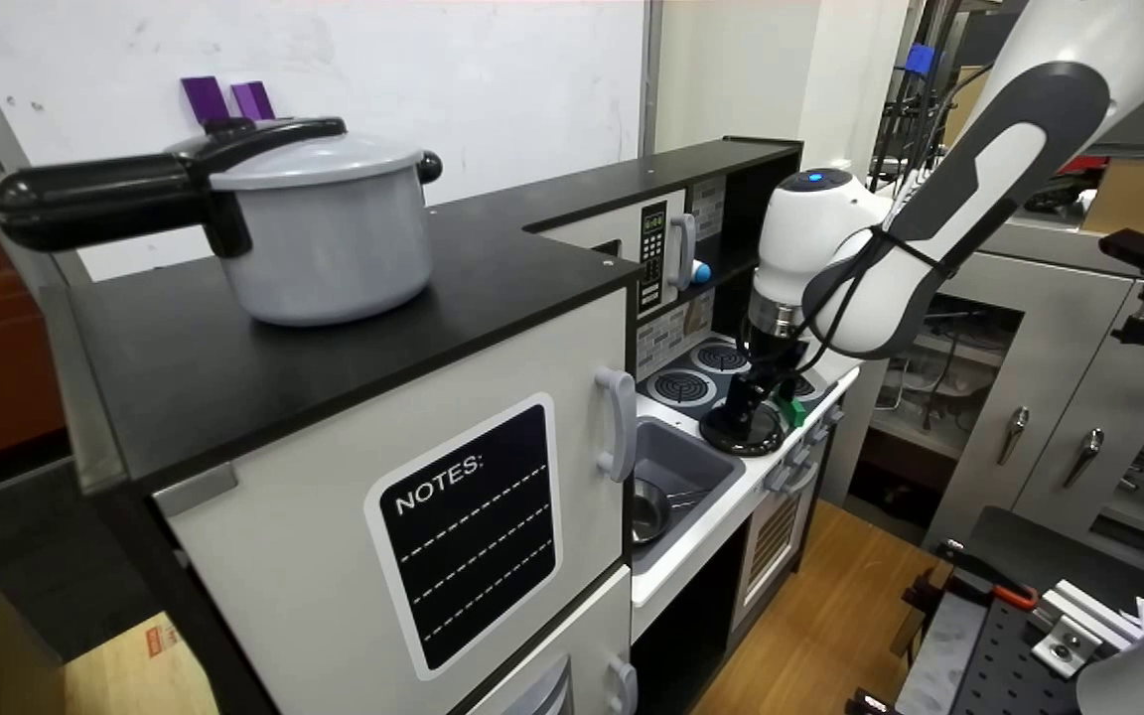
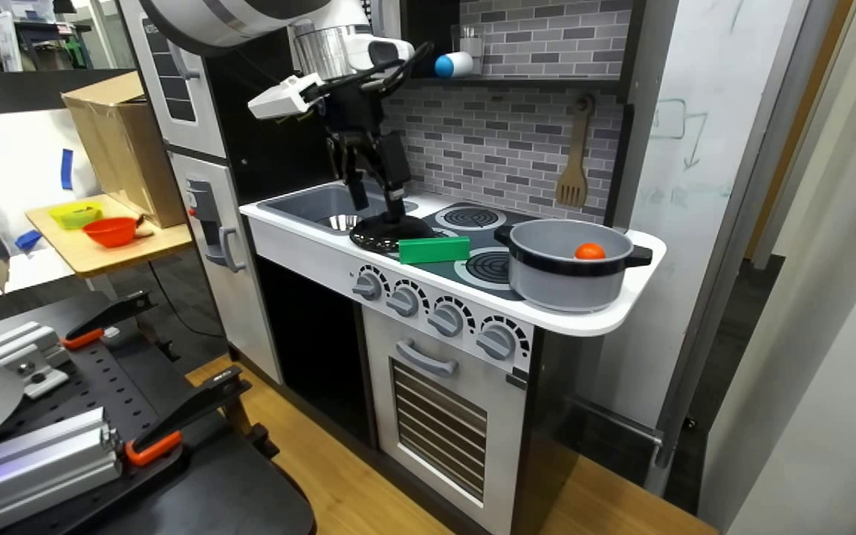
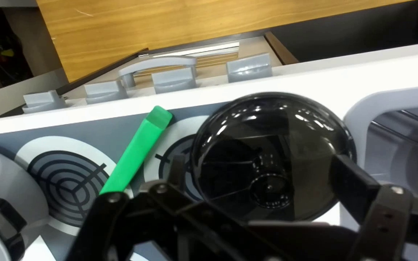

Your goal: Take off the lid from the pot, place the white object inside, and cover it with the lid

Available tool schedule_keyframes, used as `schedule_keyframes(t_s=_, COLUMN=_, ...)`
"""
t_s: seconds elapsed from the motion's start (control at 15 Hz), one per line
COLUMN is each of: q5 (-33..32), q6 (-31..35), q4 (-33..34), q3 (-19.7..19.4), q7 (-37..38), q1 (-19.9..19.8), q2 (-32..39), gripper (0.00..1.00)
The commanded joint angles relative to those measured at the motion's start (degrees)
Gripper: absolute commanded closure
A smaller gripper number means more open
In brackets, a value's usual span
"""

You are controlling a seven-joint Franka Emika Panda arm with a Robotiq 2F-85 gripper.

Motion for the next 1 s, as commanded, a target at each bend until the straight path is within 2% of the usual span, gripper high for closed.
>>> schedule_keyframes(t_s=0.0, q5=1.21, q6=-1.15, q4=2.75, q3=-1.38, q7=-3.35, q1=1.36, q2=2.48, gripper=0.00)
schedule_keyframes(t_s=0.53, q5=1.77, q6=-1.95, q4=4.81, q3=-1.61, q7=-5.39, q1=2.79, q2=5.02, gripper=0.00)
schedule_keyframes(t_s=0.6, q5=2.25, q6=-2.24, q4=5.03, q3=-1.45, q7=-5.76, q1=2.94, q2=5.23, gripper=0.22)
schedule_keyframes(t_s=0.87, q5=3.31, q6=-2.82, q4=5.64, q3=-1.54, q7=-6.42, q1=3.43, q2=5.63, gripper=0.47)
schedule_keyframes(t_s=0.93, q5=3.46, q6=-2.95, q4=5.78, q3=-1.57, q7=-6.53, q1=3.46, q2=5.63, gripper=0.56)
